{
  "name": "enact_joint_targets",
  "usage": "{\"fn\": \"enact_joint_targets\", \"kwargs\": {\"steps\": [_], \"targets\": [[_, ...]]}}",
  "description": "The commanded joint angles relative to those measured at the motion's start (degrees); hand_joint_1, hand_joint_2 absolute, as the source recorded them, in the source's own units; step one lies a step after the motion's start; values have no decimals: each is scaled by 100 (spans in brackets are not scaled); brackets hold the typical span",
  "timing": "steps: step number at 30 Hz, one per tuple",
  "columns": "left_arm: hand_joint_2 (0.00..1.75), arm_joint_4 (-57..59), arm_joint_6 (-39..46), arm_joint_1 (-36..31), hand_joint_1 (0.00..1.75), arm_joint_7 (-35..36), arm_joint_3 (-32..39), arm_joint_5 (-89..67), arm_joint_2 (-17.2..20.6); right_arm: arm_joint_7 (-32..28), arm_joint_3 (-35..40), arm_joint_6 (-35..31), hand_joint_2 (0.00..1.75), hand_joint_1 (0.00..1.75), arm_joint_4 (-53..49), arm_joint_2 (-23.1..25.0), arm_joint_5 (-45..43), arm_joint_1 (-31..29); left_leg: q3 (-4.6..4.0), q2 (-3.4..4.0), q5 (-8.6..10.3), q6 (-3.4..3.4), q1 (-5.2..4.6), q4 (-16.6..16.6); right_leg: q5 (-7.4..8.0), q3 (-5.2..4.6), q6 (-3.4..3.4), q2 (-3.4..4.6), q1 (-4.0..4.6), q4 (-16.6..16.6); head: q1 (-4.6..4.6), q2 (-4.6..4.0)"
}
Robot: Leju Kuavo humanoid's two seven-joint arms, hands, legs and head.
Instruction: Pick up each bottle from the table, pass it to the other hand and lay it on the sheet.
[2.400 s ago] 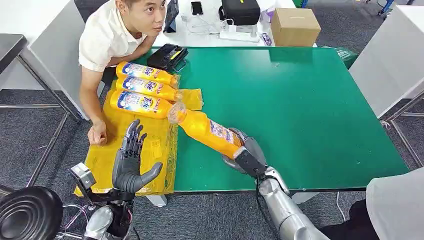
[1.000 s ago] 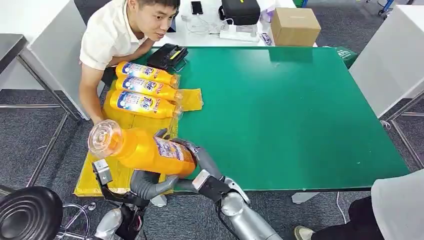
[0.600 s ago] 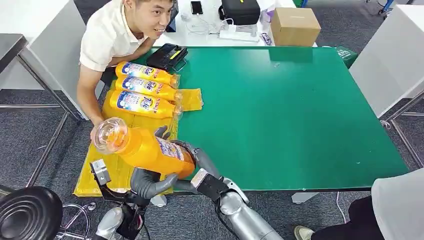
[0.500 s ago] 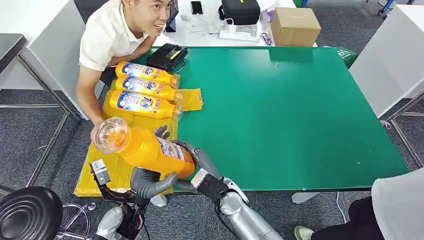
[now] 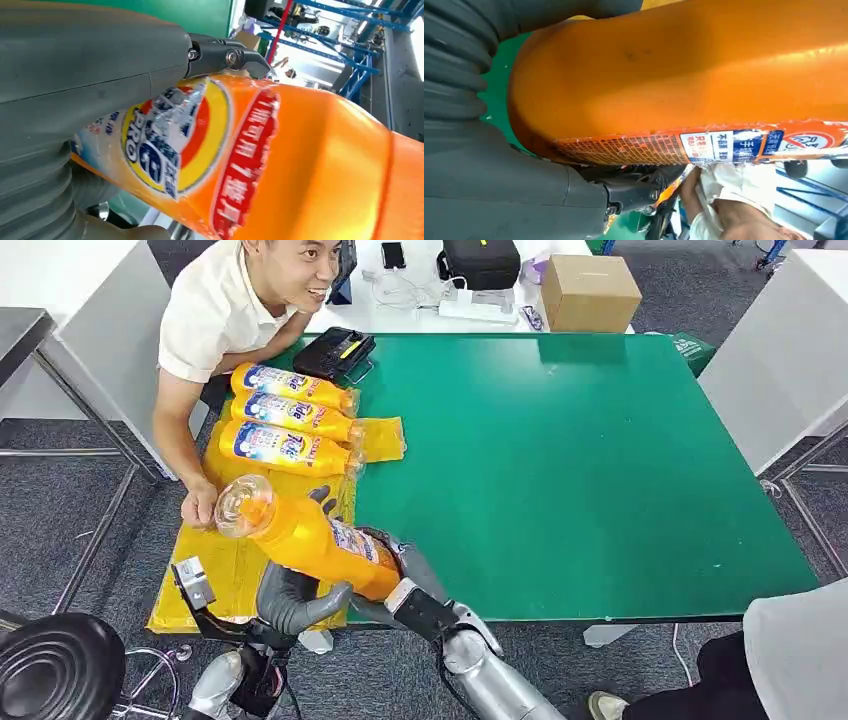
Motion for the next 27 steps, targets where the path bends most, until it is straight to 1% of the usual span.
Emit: {"fn": "enact_joint_targets", "kwargs": {"steps": [1, 2, 4, 5, 7, 8, 11, 12, 13, 14, 19, 21, 22, 23, 24, 25, 26, 27], "targets": [[175, 211, 118, -304, 0, 186, -85, 116, 38, 22, -75, -404, 175, 175, 1020, 75, 446, -257, 30, -3, -4, -4, -1, -10, -7, 32, -8, -15, 2, -7, 0, 0], [175, 211, 118, -304, 0, 186, -85, 116, 38, 22, -75, -404, 175, 175, 1020, 75, 446, -257, 17, -5, -1, -2, 0, -6, -3, 19, -5, -12, 1, -5, 0, 0], [175, 252, 157, -320, 0, 223, -66, 180, 15, 25, -78, -481, 175, 175, 1090, 79, 530, -275, 30, -5, -2, -4, -2, -11, -6, 31, -8, -17, 1, -7, -2, 0], [175, 258, 171, -332, 0, 243, -70, 209, 12, 29, -86, -501, 175, 175, 1138, 89, 571, -280, 13, -6, 0, -2, 1, -4, -3, 14, -4, -14, 2, -4, 0, 0], [175, 301, 179, -351, 0, 359, -73, 367, 1, 31, -97, -548, 175, 175, 1259, 117, 668, -262, 25, -10, -1, -3, 0, -9, -6, 28, -7, -22, 2, -8, -2, 0], [175, 315, 126, -353, 0, 434, -86, 499, 20, 33, -64, -579, 175, 175, 1306, 137, 740, -271, 16, -8, 0, -2, 1, -6, -4, 17, -5, -16, 3, -6, 0, 0], [175, 337, 111, -352, 0, 450, -129, 528, 50, 81, 16, -664, 175, 175, 1418, 183, 897, -308, 33, -9, -3, -3, -1, -12, -8, 35, -7, -22, 1, -11, 0, 0], [175, 359, 114, -361, 16, 450, -144, 526, 60, 112, 95, -725, 175, 175, 1456, 193, 1021, -336, 22, -7, -1, -2, -1, -8, -6, 23, -5, -17, 1, -6, 0, 0], [175, 384, 120, -375, 115, 454, -146, 530, 60, 132, 130, -727, 175, 175, 1477, 214, 1066, -345, 10, -5, 0, -2, 0, -5, -3, 11, -3, -11, 1, -4, 0, 0], [175, 409, 135, -389, 175, 460, -139, 539, 55, 156, 155, -733, 175, 175, 1492, 233, 1102, -353, 23, -4, -3, -3, -1, -8, -6, 22, -6, -15, 1, -5, 0, 0], [175, 413, 122, -404, 175, 448, -126, 580, 67, 185, 228, -672, 175, 175, 1578, 287, 1166, -354, 11, -6, 0, -2, 1, -4, -4, 10, -4, -14, 2, -3, -2, 0], [175, 381, 98, -409, 175, 412, -119, 590, 78, 178, 240, -661, 175, 166, 1623, 296, 1166, -351, 23, -8, -2, -3, 0, -7, -7, 23, -7, -19, 2, -5, -2, 0], [175, 364, 86, -415, 175, 384, -104, 596, 78, 159, 232, -635, 175, 152, 1640, 300, 1146, -352, 19, -7, -1, -3, 0, -6, -6, 18, -5, -18, 2, -5, 0, 0], [175, 358, 84, -415, 175, 375, -96, 598, 78, 143, 219, -618, 175, 141, 1643, 302, 1125, -349, 13, -5, -1, -2, 1, -4, -4, 13, -4, -15, 3, -4, -2, 0], [175, 339, 82, -423, 175, 357, -82, 596, 68, 134, 193, -597, 175, 91, 1641, 298, 1092, -343, 15, -7, -1, -2, 3, -5, -5, 17, -6, -18, 4, -5, 0, 0], [175, 327, 84, -421, 175, 338, -69, 595, 55, 140, 172, -584, 175, 9, 1639, 299, 1072, -337, 15, -7, -1, -2, 1, -5, -5, 16, -5, -18, 3, -5, -2, 0], [175, 327, 84, -421, 175, 338, -69, 595, 55, 140, 172, -584, 175, 9, 1639, 299, 1072, -337, 25, -13, -2, -3, 2, -8, -9, 28, -7, -26, 4, -7, 0, 0], [175, 327, 84, -421, 175, 338, -69, 595, 55, 140, 172, -584, 175, 9, 1639, 299, 1072, -337, 11, -10, 0, -2, 1, -4, -5, 12, -4, -19, 2, -3, 0, 0]]}}
